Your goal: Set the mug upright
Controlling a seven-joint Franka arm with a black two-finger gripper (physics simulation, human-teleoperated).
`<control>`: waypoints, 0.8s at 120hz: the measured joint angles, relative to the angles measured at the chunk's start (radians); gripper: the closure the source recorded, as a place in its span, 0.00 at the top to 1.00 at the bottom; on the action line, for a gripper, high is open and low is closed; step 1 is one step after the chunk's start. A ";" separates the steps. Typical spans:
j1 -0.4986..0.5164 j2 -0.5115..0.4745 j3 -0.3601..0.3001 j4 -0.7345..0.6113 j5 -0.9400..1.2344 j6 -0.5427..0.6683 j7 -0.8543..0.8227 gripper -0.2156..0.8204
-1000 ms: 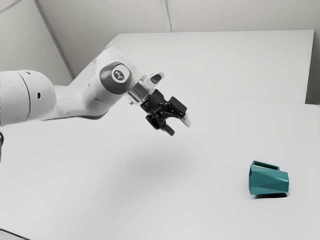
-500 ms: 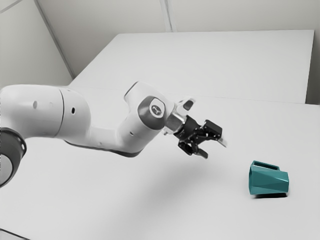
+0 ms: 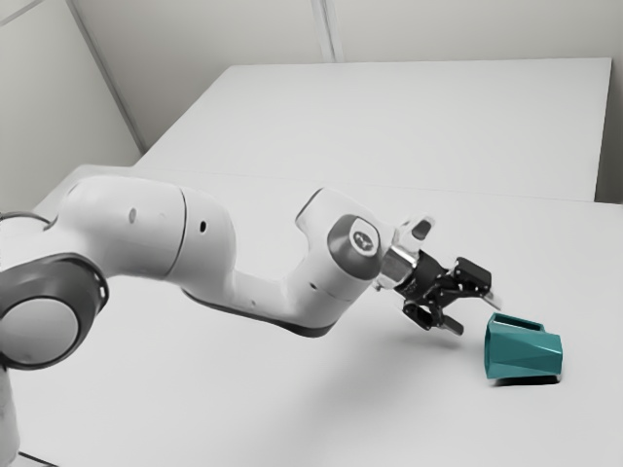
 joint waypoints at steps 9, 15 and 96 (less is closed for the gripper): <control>-0.020 0.011 0.000 0.003 -0.048 0.015 0.008 0.79; -0.028 0.020 0.000 0.003 -0.090 0.023 0.019 0.79; -0.090 0.084 -0.001 0.076 -0.353 0.057 0.184 0.34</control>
